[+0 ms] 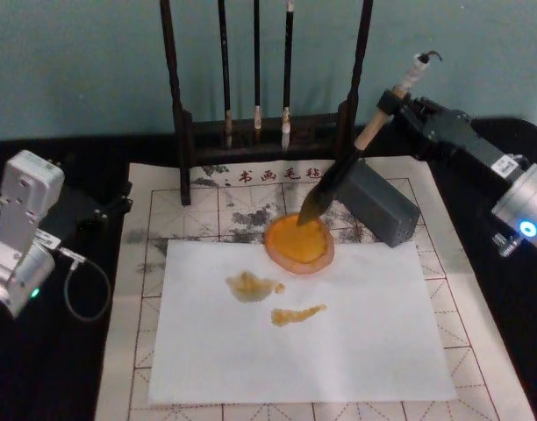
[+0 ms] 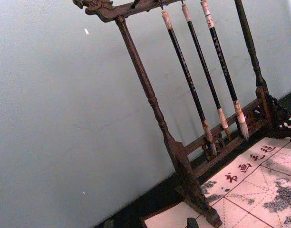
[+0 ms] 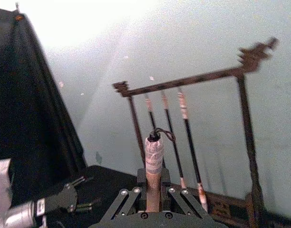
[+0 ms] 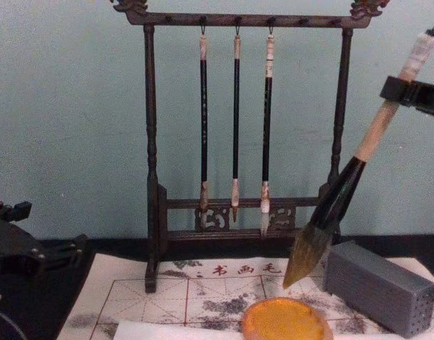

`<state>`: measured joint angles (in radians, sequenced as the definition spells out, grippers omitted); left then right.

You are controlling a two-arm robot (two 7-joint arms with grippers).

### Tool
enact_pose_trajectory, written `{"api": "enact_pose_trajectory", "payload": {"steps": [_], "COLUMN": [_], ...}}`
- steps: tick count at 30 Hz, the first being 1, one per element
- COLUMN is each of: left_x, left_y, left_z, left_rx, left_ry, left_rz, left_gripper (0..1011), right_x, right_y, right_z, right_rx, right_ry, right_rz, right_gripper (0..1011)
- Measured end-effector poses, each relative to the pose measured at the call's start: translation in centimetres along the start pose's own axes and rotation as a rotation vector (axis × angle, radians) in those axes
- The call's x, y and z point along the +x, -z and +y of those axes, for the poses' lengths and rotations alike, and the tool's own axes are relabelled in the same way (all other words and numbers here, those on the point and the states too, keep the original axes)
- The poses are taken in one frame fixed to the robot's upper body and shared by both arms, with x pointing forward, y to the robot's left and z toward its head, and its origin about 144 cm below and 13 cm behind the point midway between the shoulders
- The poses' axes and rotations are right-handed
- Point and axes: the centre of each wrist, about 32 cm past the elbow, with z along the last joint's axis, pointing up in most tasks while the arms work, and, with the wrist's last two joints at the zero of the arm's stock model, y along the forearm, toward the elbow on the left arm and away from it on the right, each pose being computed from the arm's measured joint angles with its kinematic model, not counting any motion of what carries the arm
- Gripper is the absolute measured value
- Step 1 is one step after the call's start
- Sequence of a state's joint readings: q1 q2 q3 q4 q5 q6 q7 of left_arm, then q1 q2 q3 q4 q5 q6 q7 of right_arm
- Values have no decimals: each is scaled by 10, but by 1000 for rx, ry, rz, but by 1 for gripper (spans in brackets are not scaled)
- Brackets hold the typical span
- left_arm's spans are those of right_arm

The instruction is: Pick up the brush from the inkstone, write on the paper, then place the brush back to its original position.

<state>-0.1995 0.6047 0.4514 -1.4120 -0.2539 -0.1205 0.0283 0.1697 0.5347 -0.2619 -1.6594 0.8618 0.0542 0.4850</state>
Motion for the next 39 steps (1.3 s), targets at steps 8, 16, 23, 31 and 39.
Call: {"api": "enact_pose_trajectory", "payload": {"steps": [8,16,23,31,39], "left_x": [0,0,0,0,0], "left_y": [0,0,0,0,0], "left_z": [0,0,0,0,0], "left_rx": [0,0,0,0,0], "left_ry": [0,0,0,0,0], "left_rz": [0,0,0,0,0], "left_gripper": [1001,1001,1001,1001,1001], "right_x": [19,32,39,43,44], "right_y": [2,8,15,22,25], "right_z": [13,21,25,27,27], "right_rx": [-36,-81,-111,-130,-142], "right_ry": [121,217,297,381,404], "right_rz": [223,363,457,578,626], "right_gripper": [185,185,185,185,185]}}
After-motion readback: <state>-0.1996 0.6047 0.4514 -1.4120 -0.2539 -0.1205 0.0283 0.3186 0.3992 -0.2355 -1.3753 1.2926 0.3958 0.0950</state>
